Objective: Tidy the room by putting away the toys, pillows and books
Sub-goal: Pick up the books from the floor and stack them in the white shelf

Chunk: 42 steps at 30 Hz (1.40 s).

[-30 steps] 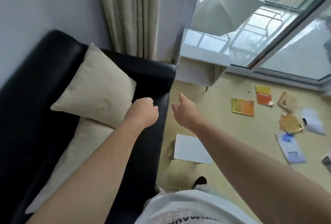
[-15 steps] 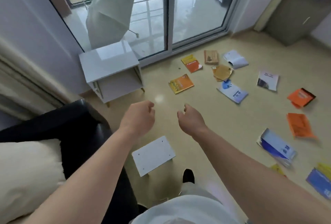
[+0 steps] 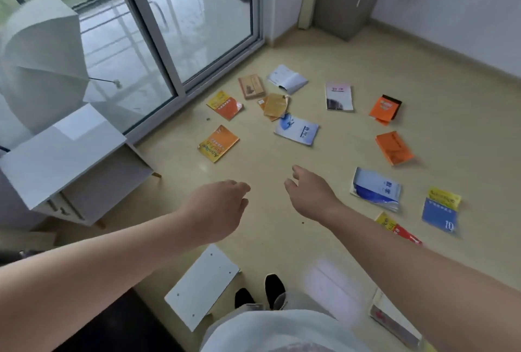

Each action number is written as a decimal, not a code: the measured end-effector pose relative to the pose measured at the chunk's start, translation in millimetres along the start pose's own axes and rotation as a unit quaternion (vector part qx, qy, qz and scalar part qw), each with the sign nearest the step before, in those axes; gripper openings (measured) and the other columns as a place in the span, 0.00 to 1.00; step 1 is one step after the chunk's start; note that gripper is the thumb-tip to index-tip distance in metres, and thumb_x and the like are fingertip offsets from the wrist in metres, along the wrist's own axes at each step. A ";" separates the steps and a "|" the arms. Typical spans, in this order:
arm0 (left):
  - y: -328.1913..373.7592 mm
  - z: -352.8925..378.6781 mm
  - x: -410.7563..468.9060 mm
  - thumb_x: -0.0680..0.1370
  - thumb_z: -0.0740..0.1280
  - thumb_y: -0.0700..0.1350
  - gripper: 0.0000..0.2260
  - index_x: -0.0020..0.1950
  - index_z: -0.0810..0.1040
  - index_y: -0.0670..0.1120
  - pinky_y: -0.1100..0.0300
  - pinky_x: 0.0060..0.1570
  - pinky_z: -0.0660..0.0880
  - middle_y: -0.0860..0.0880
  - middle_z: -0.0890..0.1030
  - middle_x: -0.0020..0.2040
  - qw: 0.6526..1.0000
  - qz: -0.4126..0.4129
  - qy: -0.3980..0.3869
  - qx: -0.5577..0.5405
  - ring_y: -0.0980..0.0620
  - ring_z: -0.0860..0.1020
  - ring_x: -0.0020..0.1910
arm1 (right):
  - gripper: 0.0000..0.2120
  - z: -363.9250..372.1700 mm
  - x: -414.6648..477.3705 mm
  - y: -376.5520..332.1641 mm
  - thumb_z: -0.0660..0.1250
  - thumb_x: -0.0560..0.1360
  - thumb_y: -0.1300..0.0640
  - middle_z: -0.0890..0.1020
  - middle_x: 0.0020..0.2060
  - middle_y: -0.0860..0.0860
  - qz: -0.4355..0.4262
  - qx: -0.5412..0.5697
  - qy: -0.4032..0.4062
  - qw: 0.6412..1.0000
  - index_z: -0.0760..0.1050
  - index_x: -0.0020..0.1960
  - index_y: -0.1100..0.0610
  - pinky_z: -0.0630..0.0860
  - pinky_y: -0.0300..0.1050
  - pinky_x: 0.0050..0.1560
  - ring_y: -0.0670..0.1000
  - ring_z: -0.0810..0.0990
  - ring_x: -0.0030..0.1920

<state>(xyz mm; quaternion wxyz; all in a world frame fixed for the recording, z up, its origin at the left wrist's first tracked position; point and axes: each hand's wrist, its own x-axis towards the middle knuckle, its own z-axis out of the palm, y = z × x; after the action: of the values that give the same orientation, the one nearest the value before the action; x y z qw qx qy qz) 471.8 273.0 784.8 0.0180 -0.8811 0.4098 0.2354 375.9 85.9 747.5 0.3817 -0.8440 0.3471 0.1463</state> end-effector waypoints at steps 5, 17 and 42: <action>-9.4 -4.5 21.2 0.86 0.52 0.53 0.16 0.70 0.71 0.51 0.48 0.56 0.78 0.51 0.78 0.64 0.996 0.064 -0.033 0.053 0.44 0.78 0.60 | 0.28 -14.0 -3.0 3.5 0.56 0.85 0.48 0.66 0.78 0.52 0.024 -0.016 0.017 0.999 0.56 0.82 0.54 0.67 0.48 0.71 0.55 0.67 0.76; -37.7 -9.2 142.4 0.83 0.62 0.49 0.14 0.66 0.80 0.51 0.59 0.51 0.70 0.52 0.83 0.58 0.888 -0.197 0.137 -0.393 0.52 0.79 0.55 | 0.28 -52.4 97.6 -10.3 0.58 0.84 0.47 0.69 0.77 0.53 0.027 0.026 0.029 0.999 0.57 0.82 0.55 0.67 0.51 0.74 0.54 0.68 0.75; -144.6 -86.2 451.9 0.84 0.63 0.41 0.08 0.61 0.79 0.43 0.51 0.52 0.81 0.45 0.84 0.53 0.593 -0.426 0.073 -0.680 0.45 0.84 0.52 | 0.27 -131.7 482.6 -129.0 0.60 0.84 0.49 0.73 0.73 0.54 0.040 0.020 -0.109 0.993 0.62 0.79 0.57 0.70 0.50 0.71 0.57 0.72 0.72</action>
<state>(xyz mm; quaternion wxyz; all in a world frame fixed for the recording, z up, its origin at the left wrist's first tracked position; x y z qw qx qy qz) 862.0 27.0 644.0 -0.5180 -0.7264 -0.2908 0.3456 809.1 -180.8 658.2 0.4276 -0.8007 0.3401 0.2457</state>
